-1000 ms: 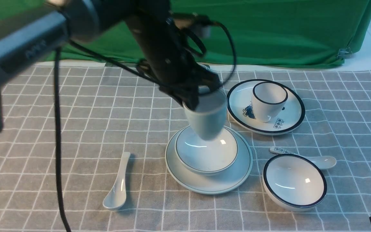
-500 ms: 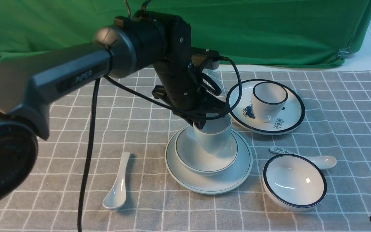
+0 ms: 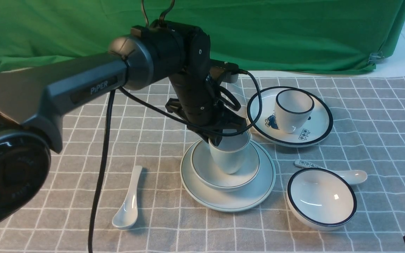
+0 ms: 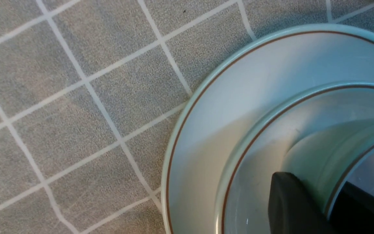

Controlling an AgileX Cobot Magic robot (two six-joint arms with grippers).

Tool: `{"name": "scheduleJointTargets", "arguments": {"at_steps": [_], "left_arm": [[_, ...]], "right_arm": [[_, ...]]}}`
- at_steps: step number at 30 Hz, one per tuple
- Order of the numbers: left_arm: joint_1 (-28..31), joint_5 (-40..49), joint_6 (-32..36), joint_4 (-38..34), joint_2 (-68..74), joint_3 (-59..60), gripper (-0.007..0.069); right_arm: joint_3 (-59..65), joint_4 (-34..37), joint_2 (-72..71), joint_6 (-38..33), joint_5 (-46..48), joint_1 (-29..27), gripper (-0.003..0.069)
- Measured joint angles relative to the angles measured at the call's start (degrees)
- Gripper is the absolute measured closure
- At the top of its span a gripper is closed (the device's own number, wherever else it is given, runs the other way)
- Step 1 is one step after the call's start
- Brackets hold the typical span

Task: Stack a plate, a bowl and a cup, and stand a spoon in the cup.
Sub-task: Use the left arm to put the blue teacup into the blue rice bowl in the middle, then use the left arm to grab a blue soup spoon

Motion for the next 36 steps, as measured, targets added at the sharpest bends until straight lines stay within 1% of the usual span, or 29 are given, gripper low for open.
{"name": "scheduleJointTargets", "arguments": {"at_steps": [5, 6, 9, 10, 13, 16, 18, 19, 20, 21, 22, 23, 24, 25, 26, 27, 28, 29, 31, 36], "left_arm": [[0.0, 0.2, 0.5, 0.0, 0.0, 0.0, 0.0438], [0.0, 0.4, 0.5, 0.0, 0.0, -0.1, 0.0391], [0.0, 3.1, 0.5, 0.0, -0.3, -1.5, 0.0296], [0.0, 3.5, 0.5, 0.0, -0.3, -1.8, 0.0286], [0.0, 6.0, 0.3, 0.1, -1.9, -3.9, 0.0220], [0.0, 8.5, 0.0, 1.7, -3.9, -5.0, 0.0204], [0.0, 10.3, -0.4, 3.5, -4.9, -5.1, 0.0214], [0.4, 11.8, -1.4, 6.3, -6.5, -4.8, 0.0254], [1.1, 12.2, -2.2, 7.3, -7.6, -4.2, 0.0295], [2.6, 12.4, -3.5, 7.5, -8.9, -2.8, 0.0355], [3.2, 12.4, -4.1, 7.5, -9.7, -2.2, 0.0377], [5.5, 12.5, -5.1, 6.9, -11.2, 0.1, 0.0461], [7.2, 12.5, -5.2, 6.3, -12.2, 2.2, 0.0519], [8.5, 12.5, -5.1, 6.2, -12.8, 4.1, 0.0553], [9.1, 12.5, -5.1, 6.2, -12.9, 5.2, 0.0566], [10.8, 12.1, -5.0, 6.2, -14.0, 9.1, 0.0596], [11.8, 10.0, -5.0, 6.2, -14.7, 14.3, 0.0610], [11.9, 9.2, -5.0, 6.1, -15.0, 15.7, 0.0613], [12.0, 4.0, -5.2, 5.4, -15.5, 22.1, 0.0618], [12.0, -7.5, -5.5, 2.4, -15.5, 30.0, 0.0606]], "right_arm": [[0.0, 0.0, 0.0, -0.1, 0.0, 0.0, 0.0592], [0.0, 0.0, 0.0, -0.1, 0.0, 0.0, 0.0592], [0.0, 0.0, 0.0, -0.1, 0.0, 0.0, 0.0590], [0.0, 0.0, 0.0, -0.1, 0.0, 0.0, 0.0590], [0.0, 0.0, 0.0, -0.1, -0.2, 0.0, 0.0589], [0.0, 0.0, 0.0, -0.1, -0.3, 0.0, 0.0589], [0.0, 0.0, 0.0, -0.1, -0.4, 0.0, 0.0589], [0.0, 0.0, 0.0, -0.1, -0.4, 0.0, 0.0589], [0.0, 0.1, 0.0, -0.1, -0.6, 0.0, 0.0589], [0.0, 0.1, 0.0, -0.1, -0.6, 0.0, 0.0589], [0.0, 0.1, 0.0, -0.1, -0.6, 0.0, 0.0589], [0.0, 0.1, 0.0, -0.1, -0.6, 0.0, 0.0589], [0.0, 0.1, 0.0, -0.1, -0.6, 0.0, 0.0589], [0.0, 0.1, 0.0, -0.1, -0.6, 0.0, 0.0589], [0.0, 0.1, 0.0, -0.1, -0.6, 0.0, 0.0589], [0.0, 0.1, 0.0, -0.1, -0.6, 0.0, 0.0589], [0.0, 0.1, 0.0, -0.1, -0.6, 0.0, 0.0589], [0.0, 0.1, 0.0, -0.1, -0.6, 0.0, 0.0589], [0.0, 0.1, 0.0, -0.1, -0.6, 0.0, 0.0589], [0.0, 0.1, 0.0, -0.1, -0.6, 0.0, 0.0589]]}}
